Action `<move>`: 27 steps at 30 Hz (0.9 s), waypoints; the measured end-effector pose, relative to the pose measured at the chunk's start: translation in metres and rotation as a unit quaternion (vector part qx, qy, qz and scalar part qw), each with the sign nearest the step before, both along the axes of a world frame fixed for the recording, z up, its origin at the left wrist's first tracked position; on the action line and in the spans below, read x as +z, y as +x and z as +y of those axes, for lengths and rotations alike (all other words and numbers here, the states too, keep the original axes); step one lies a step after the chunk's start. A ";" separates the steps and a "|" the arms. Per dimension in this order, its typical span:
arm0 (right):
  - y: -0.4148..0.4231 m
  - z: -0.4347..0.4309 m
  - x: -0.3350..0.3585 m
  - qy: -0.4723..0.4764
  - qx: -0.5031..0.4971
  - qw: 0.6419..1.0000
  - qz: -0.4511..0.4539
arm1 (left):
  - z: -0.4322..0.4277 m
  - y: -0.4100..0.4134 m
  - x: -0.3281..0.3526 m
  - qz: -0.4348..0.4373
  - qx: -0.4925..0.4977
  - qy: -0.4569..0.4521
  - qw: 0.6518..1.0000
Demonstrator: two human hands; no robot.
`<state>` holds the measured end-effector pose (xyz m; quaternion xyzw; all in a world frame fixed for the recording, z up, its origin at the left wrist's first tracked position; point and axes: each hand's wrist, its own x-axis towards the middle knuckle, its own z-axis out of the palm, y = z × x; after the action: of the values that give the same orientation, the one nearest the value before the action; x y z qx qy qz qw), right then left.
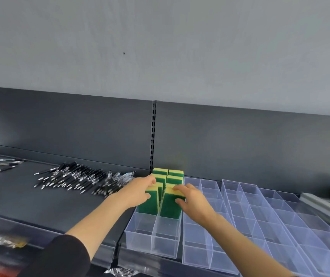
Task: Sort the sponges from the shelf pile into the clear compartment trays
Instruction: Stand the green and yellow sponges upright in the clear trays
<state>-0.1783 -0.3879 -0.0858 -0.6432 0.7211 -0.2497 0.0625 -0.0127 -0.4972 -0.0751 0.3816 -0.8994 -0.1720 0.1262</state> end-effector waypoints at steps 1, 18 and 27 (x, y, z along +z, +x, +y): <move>0.000 -0.001 -0.002 0.002 -0.001 1.000 0.000 | -0.001 -0.001 -0.002 -0.003 0.000 0.002 1.000; -0.006 -0.003 -0.017 0.003 0.005 1.000 0.009 | 0.000 -0.003 -0.011 -0.002 -0.009 -0.043 0.999; -0.055 0.042 -0.010 -0.002 -0.047 0.997 0.058 | 0.029 -0.044 0.005 0.012 -0.021 -0.087 0.996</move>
<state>-0.2332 -0.3462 -0.0956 -0.6221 0.7526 -0.2160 0.0075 -0.0567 -0.4680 -0.0704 0.3480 -0.9172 -0.1000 0.1663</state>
